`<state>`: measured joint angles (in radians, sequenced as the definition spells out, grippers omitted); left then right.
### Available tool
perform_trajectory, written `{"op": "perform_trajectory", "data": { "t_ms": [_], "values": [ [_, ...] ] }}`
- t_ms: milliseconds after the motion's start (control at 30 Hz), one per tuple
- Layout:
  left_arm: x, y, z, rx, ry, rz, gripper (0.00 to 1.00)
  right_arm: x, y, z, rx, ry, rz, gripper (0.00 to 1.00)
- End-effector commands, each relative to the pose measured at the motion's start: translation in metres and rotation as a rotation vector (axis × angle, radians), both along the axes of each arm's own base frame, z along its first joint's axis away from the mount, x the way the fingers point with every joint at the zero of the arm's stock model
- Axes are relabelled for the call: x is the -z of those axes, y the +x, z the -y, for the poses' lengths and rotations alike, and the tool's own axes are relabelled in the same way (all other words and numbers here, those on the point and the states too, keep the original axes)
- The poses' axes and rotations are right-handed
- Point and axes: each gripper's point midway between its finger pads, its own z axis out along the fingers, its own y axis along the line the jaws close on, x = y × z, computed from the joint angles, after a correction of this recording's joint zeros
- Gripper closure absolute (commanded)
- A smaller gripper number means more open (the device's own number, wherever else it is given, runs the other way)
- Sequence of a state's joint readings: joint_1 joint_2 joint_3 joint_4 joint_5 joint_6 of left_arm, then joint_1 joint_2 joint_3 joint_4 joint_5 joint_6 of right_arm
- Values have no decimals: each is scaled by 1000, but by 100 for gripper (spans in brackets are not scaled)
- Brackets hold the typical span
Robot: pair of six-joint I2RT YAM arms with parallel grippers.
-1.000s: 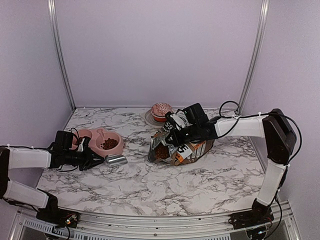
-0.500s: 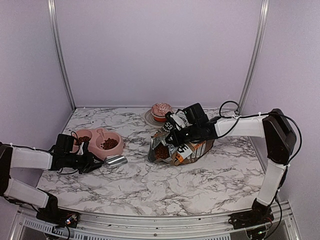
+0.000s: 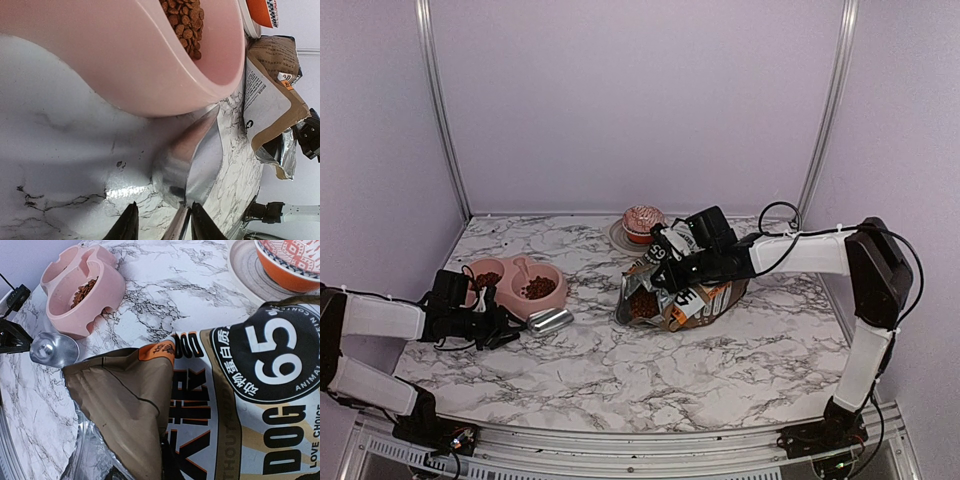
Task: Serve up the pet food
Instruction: Place the spatula at the center of the board.
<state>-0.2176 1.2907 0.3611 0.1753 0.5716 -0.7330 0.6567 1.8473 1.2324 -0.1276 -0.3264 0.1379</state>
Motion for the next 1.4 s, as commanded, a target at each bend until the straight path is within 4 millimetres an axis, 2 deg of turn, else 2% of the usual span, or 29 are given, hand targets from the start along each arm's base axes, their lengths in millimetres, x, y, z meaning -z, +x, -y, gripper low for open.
{"op": "perform_trajectory", "data": {
  "t_ms": [0,733,1133,1367],
  "values": [
    [7,-7,-5,-7,34,-24,60,-19,10,8,37,-4,60,100],
    [2,-11,-14,-34,82,-33,41,-21,9,8,35,0,64,100],
    [4,-17,-35,-103,194,-66,24,-19,9,8,35,-2,61,100],
    [4,-16,-48,-138,274,-84,19,-19,9,8,35,-4,63,100]
  ]
}}
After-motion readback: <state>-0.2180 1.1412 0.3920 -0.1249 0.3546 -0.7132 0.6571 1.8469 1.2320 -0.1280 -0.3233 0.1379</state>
